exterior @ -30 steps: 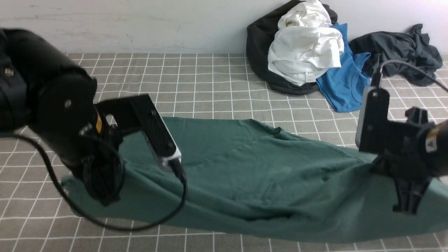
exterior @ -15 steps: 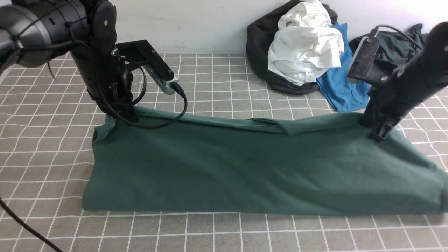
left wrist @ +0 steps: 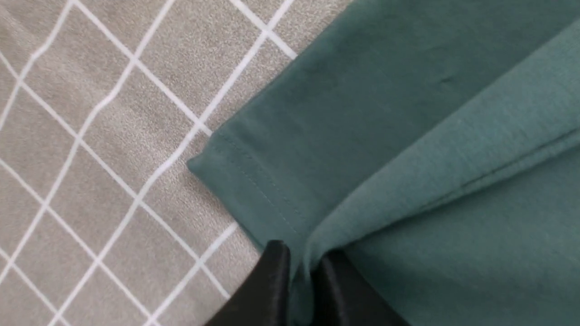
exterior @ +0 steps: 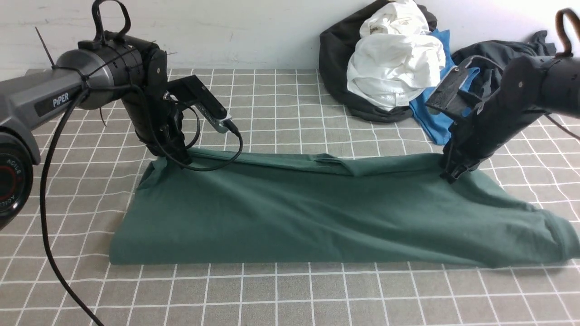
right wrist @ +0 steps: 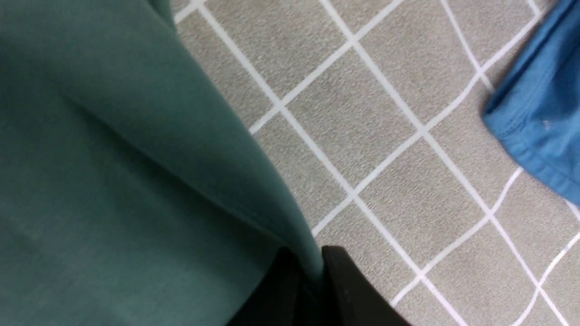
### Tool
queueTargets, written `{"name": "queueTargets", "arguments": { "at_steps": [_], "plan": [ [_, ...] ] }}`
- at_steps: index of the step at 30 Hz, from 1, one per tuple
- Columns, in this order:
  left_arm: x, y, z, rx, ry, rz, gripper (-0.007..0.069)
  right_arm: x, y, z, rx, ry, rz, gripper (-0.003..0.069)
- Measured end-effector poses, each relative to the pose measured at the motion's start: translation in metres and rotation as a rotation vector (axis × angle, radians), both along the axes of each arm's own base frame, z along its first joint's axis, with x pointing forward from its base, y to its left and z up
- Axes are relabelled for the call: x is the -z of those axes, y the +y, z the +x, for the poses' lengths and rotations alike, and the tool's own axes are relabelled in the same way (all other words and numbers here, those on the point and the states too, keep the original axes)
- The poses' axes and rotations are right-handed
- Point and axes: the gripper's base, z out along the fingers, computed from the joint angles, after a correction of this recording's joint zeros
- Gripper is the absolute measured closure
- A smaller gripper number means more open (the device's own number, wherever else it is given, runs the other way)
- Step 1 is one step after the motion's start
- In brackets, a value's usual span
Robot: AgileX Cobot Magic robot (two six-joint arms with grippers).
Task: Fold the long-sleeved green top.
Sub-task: Use both arms to drag the lower edge of the fabric forward and fold it over the upper edge
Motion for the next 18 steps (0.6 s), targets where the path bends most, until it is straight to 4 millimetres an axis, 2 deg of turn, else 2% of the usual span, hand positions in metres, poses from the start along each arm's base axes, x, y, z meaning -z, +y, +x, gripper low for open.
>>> {"name": "queueTargets", "arguments": {
  "at_steps": [4, 6, 7, 10, 13, 14, 18],
  "plan": [
    [0.002, 0.006, 0.007, -0.036, -0.056, -0.022, 0.0433, 0.002, 0.000, 0.010, 0.126, -0.082, 0.074, 0.0429],
    [0.001, 0.009, 0.009, -0.069, -0.079, -0.036, 0.0383, 0.001, -0.001, 0.013, 0.172, -0.108, 0.105, 0.0385],
    [0.000, 0.011, 0.012, -0.117, -0.114, -0.053, 0.0322, 0.000, -0.004, 0.017, 0.255, -0.140, 0.156, 0.0323],
    [-0.004, 0.015, 0.016, -0.237, -0.162, -0.095, 0.0212, -0.004, -0.010, 0.020, 0.380, -0.160, 0.229, 0.0252],
    [-0.009, 0.018, 0.019, -0.313, -0.182, -0.099, 0.0155, -0.013, -0.015, 0.022, 0.448, -0.159, 0.253, 0.0226],
    [-0.015, 0.020, 0.019, -0.371, -0.181, -0.099, 0.0123, -0.021, -0.019, 0.022, 0.488, -0.141, 0.259, 0.0216],
    [-0.032, 0.023, 0.016, -0.454, -0.152, -0.093, 0.0105, -0.047, -0.019, 0.019, 0.511, -0.112, 0.260, 0.0218]
  ]
}}
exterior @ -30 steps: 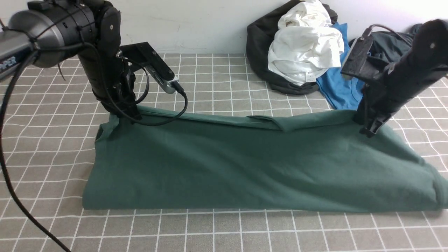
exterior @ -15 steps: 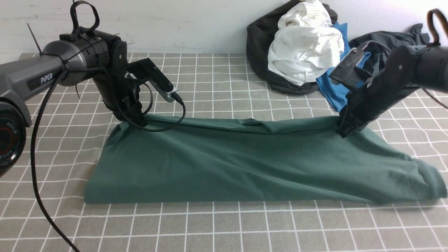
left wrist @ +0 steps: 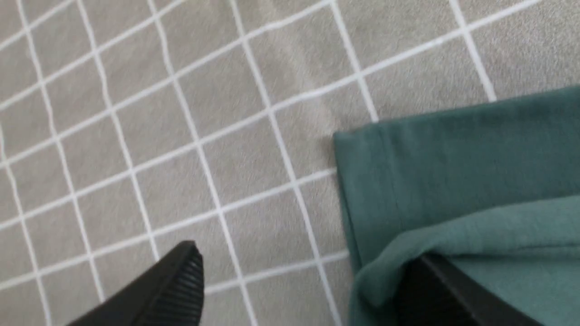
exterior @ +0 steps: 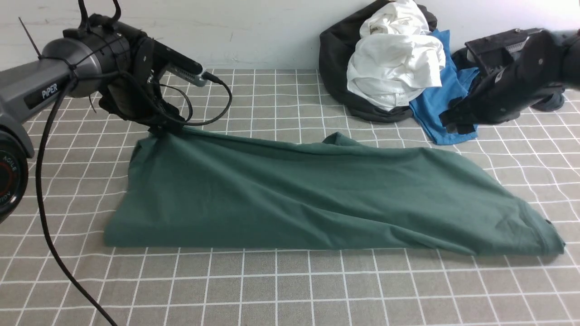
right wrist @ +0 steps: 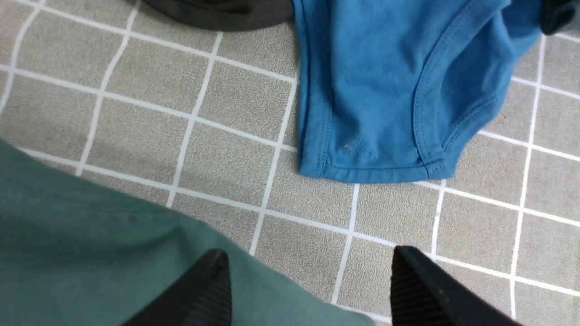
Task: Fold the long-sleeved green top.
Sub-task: Use both arms to drag the lower edge of the fabric forward and fold it over the upper edge
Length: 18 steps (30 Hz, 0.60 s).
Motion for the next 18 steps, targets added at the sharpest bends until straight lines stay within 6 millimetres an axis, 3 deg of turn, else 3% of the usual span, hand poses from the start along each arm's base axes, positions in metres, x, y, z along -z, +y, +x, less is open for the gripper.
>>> {"name": "queueTargets", "arguments": {
  "at_steps": [3, 6, 11, 15, 18],
  "plan": [
    [-0.011, 0.001, -0.006, -0.025, 0.024, -0.001, 0.0115, -0.010, 0.009, -0.006, -0.023, 0.034, 0.015, 0.0230],
    [-0.019, 0.002, -0.009, -0.034, 0.033, -0.002, 0.0144, -0.009, 0.032, -0.013, -0.096, 0.084, 0.036, 0.0257],
    [-0.020, 0.004, -0.012, -0.041, 0.059, 0.016, 0.0188, -0.007, 0.060, -0.021, -0.197, 0.124, 0.036, 0.0300],
    [-0.022, 0.002, -0.018, -0.062, 0.107, -0.015, 0.0218, -0.007, 0.056, -0.026, -0.191, 0.182, 0.022, 0.0322],
    [-0.029, -0.006, -0.027, -0.052, 0.152, -0.077, 0.0279, -0.013, 0.040, -0.035, -0.151, 0.263, 0.020, 0.0344]
  ]
}}
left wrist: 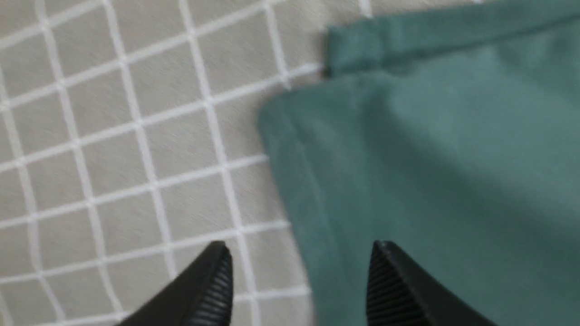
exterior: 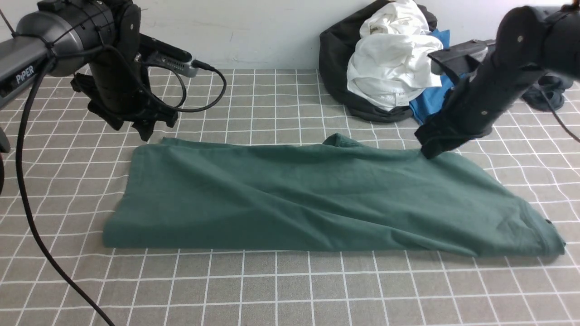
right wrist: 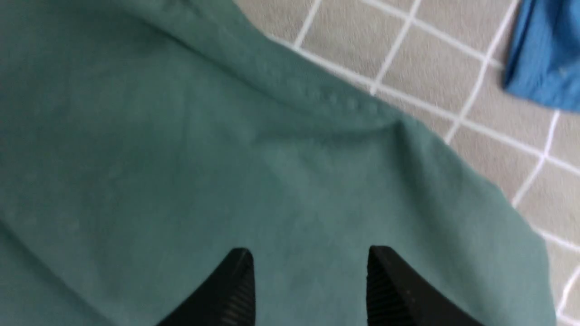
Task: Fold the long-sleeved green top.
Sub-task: Use both arms to drag the lower edge of the fabric forward and fold it over the upper edge, then use the right arm to clamp the right edge of the fabric
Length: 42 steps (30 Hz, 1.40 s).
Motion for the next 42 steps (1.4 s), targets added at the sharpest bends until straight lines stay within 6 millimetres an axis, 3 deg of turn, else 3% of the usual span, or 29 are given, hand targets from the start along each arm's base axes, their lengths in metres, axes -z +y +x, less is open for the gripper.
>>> {"name": "queueTargets", "arguments": {
  "at_steps": [1, 3, 7, 11, 14, 17, 18, 23, 26, 29, 31, 35, 38, 39, 40, 41, 42],
  "plan": [
    [-0.005, -0.010, -0.009, 0.026, 0.027, -0.054, 0.0343, -0.006, -0.017, -0.006, 0.042, 0.052, -0.001, 0.0355],
    [-0.007, -0.015, -0.016, 0.047, 0.040, -0.082, 0.0405, -0.012, -0.030, -0.012, 0.072, 0.071, 0.006, 0.0366],
    [-0.001, -0.034, -0.044, 0.119, 0.119, -0.130, 0.0583, -0.019, -0.072, -0.043, 0.190, 0.103, 0.027, 0.0403],
    [0.009, -0.046, -0.068, 0.159, 0.184, -0.142, 0.0626, -0.014, -0.095, -0.063, 0.280, 0.089, 0.038, 0.0419],
    [0.011, -0.061, -0.087, 0.215, 0.217, -0.163, 0.0632, 0.007, -0.115, -0.070, 0.356, 0.087, 0.045, 0.0401],
    [0.011, -0.077, -0.102, 0.270, 0.234, -0.189, 0.0632, 0.020, -0.125, -0.070, 0.389, 0.098, 0.045, 0.0337],
    [0.008, -0.093, -0.114, 0.328, 0.242, -0.206, 0.0632, 0.026, -0.130, -0.067, 0.411, 0.099, 0.048, 0.0270],
    [0.002, -0.129, -0.143, 0.467, 0.252, -0.233, 0.0632, 0.047, -0.138, -0.061, 0.459, 0.133, 0.042, 0.0078],
    [0.002, -0.148, -0.162, 0.547, 0.265, -0.230, 0.0632, 0.066, -0.139, -0.056, 0.480, 0.176, 0.045, 0.0009],
    [0.001, -0.165, -0.179, 0.611, 0.280, -0.225, 0.0632, 0.087, -0.139, -0.053, 0.485, 0.225, 0.047, -0.0008],
    [0.002, -0.174, -0.188, 0.647, 0.296, -0.217, 0.0632, 0.100, -0.137, -0.051, 0.480, 0.255, 0.042, -0.0002],
    [0.002, -0.181, -0.197, 0.680, 0.321, -0.205, 0.0632, 0.101, -0.132, -0.048, 0.462, 0.247, 0.033, 0.0053],
    [0.003, -0.180, -0.198, 0.686, 0.328, -0.191, 0.0632, 0.101, -0.127, -0.047, 0.446, 0.246, 0.030, 0.0149],
    [0.002, -0.179, -0.197, 0.688, 0.327, -0.180, 0.0632, 0.100, -0.122, -0.047, 0.430, 0.242, 0.025, 0.0225],
    [0.002, -0.178, -0.197, 0.689, 0.326, -0.175, 0.0632, 0.099, -0.122, -0.047, 0.431, 0.241, 0.026, 0.0236],
    [0.000, -0.176, -0.197, 0.695, 0.315, -0.156, 0.0632, 0.094, -0.117, -0.048, 0.410, 0.235, 0.014, 0.0326],
    [0.000, -0.176, -0.197, 0.696, 0.314, -0.153, 0.0632, 0.094, -0.117, -0.048, 0.408, 0.236, 0.013, 0.0338]
  ]
}}
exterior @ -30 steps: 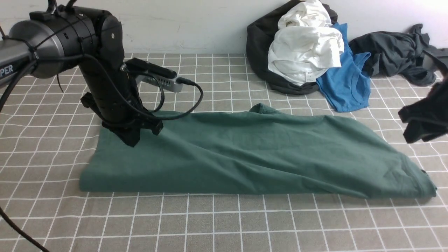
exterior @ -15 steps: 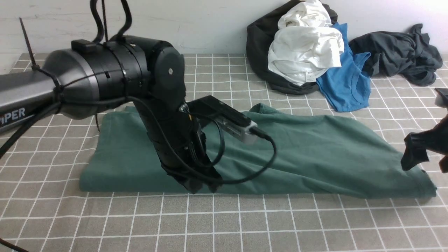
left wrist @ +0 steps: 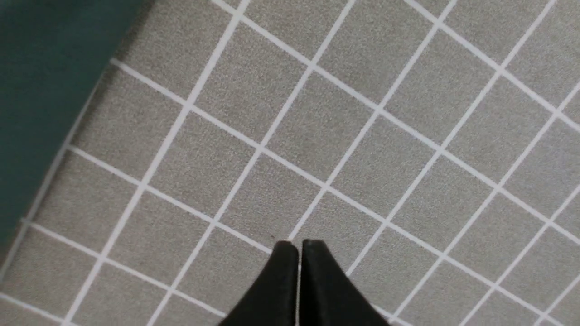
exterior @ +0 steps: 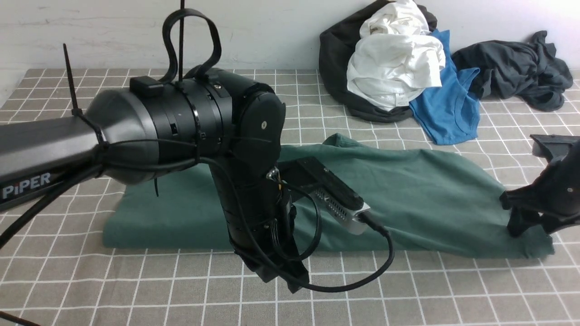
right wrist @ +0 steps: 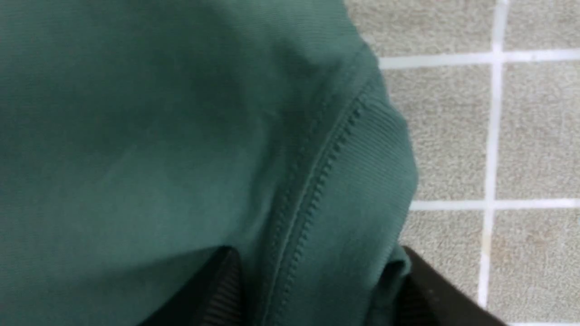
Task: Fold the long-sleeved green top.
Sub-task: Use the right arm to clamp the right edge of the fabric, then use the right arm to drag the right edge of the fabric to the left and folds it over the left edge
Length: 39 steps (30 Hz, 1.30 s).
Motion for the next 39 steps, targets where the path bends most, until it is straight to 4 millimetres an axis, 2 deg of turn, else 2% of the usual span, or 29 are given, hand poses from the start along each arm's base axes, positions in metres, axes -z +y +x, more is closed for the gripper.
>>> {"name": "queueTargets", "arguments": {
  "at_steps": [1, 3, 4, 6, 7, 11, 12, 13, 14, 17, 20, 24, 26, 30, 31, 32, 33, 36, 39],
  "plan": [
    [-0.005, 0.002, -0.001, 0.002, -0.021, 0.004, 0.0632, -0.012, 0.003, -0.002, -0.021, -0.020, -0.013, 0.0451],
    [-0.014, 0.007, -0.002, -0.009, -0.052, 0.000, 0.0632, -0.027, 0.004, -0.006, -0.045, -0.043, -0.038, 0.0550],
    [-0.024, 0.012, -0.004, -0.031, -0.080, -0.013, 0.0632, -0.045, 0.002, -0.009, -0.062, -0.073, -0.066, 0.0604],
    [-0.032, 0.017, -0.007, -0.046, -0.100, -0.025, 0.0632, -0.062, 0.000, -0.013, -0.081, -0.097, -0.105, 0.0616],
    [-0.046, 0.028, -0.012, -0.078, -0.132, -0.047, 0.0632, -0.091, -0.007, -0.019, -0.086, -0.148, -0.175, 0.0615],
    [-0.068, 0.059, -0.029, -0.144, -0.191, -0.074, 0.0632, -0.156, -0.025, -0.034, 0.001, -0.292, -0.285, 0.0615],
    [-0.067, 0.060, -0.029, -0.146, -0.189, -0.070, 0.0632, -0.157, -0.025, -0.034, 0.005, -0.294, -0.288, 0.0615],
    [-0.074, 0.072, -0.037, -0.173, -0.211, -0.083, 0.0632, -0.185, -0.026, -0.041, 0.025, -0.356, -0.306, 0.0615],
    [-0.076, 0.081, -0.042, -0.190, -0.221, -0.084, 0.0632, -0.201, -0.024, -0.045, 0.027, -0.391, -0.304, 0.0615],
    [-0.088, 0.099, -0.054, -0.229, -0.274, -0.112, 0.0632, -0.234, -0.005, -0.051, -0.037, -0.467, -0.263, 0.0615],
    [-0.103, 0.112, -0.064, -0.249, -0.356, -0.150, 0.0632, -0.260, 0.044, -0.048, -0.206, -0.536, -0.143, 0.0615],
    [-0.113, 0.117, -0.072, -0.252, -0.401, -0.180, 0.0632, -0.262, 0.104, -0.040, -0.382, -0.553, -0.021, 0.0615],
    [-0.115, 0.118, -0.075, -0.253, -0.409, -0.187, 0.0632, -0.249, 0.149, -0.033, -0.494, -0.531, 0.034, 0.0615],
    [-0.115, 0.121, -0.079, -0.252, -0.391, -0.177, 0.0632, -0.204, 0.231, -0.017, -0.666, -0.466, 0.088, 0.0615],
    [-0.114, 0.121, -0.080, -0.251, -0.381, -0.169, 0.0632, -0.194, 0.246, -0.015, -0.693, -0.453, 0.097, 0.0615],
    [-0.114, 0.121, -0.081, -0.251, -0.378, -0.167, 0.0632, -0.192, 0.252, -0.015, -0.705, -0.456, 0.104, 0.0615],
    [-0.114, 0.123, -0.084, -0.249, -0.363, -0.156, 0.0632, -0.168, 0.281, -0.009, -0.747, -0.425, 0.123, 0.0615],
    [-0.114, 0.125, -0.088, -0.248, -0.357, -0.152, 0.0632, -0.138, 0.317, -0.004, -0.793, -0.397, 0.156, 0.0615],
    [-0.112, 0.128, -0.092, -0.248, -0.352, -0.148, 0.0632, -0.108, 0.340, 0.001, -0.817, -0.346, 0.169, 0.0598]
  ]
}}
